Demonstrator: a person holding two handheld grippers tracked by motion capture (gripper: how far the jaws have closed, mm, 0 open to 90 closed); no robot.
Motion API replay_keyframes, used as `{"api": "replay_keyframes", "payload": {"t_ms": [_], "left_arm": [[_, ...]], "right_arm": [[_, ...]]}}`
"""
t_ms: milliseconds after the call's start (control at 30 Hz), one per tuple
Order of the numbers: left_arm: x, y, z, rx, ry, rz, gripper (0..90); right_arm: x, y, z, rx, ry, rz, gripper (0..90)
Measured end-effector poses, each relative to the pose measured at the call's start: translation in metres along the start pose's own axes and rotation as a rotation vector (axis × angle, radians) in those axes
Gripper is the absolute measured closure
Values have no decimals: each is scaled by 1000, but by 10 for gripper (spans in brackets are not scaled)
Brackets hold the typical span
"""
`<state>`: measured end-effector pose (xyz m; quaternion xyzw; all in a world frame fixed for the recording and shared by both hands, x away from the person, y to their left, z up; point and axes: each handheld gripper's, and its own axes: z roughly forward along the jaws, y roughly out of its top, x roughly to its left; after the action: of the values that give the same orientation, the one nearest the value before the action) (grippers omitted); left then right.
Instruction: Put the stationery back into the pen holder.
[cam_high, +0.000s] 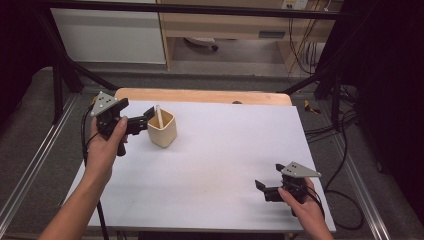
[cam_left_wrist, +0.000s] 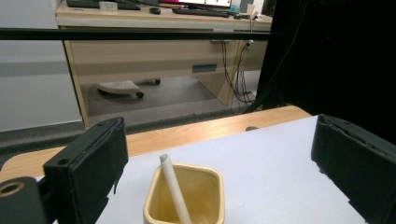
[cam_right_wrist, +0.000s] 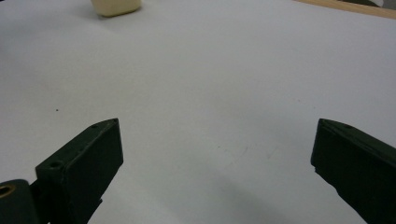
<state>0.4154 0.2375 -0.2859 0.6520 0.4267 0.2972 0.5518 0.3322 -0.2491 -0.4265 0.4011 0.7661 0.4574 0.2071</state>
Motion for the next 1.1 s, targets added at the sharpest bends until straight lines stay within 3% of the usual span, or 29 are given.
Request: {"api": "replay_keyframes", "payload": {"t_ms": [533, 1100], "left_arm": [[6, -14, -37, 2, -1, 8, 40], [12, -32, -66, -6, 19, -18, 40]], "right_arm": [[-8, -11, -4, -26, -20, 43, 32], [-8, -13, -3, -22, -16, 41, 32]]}}
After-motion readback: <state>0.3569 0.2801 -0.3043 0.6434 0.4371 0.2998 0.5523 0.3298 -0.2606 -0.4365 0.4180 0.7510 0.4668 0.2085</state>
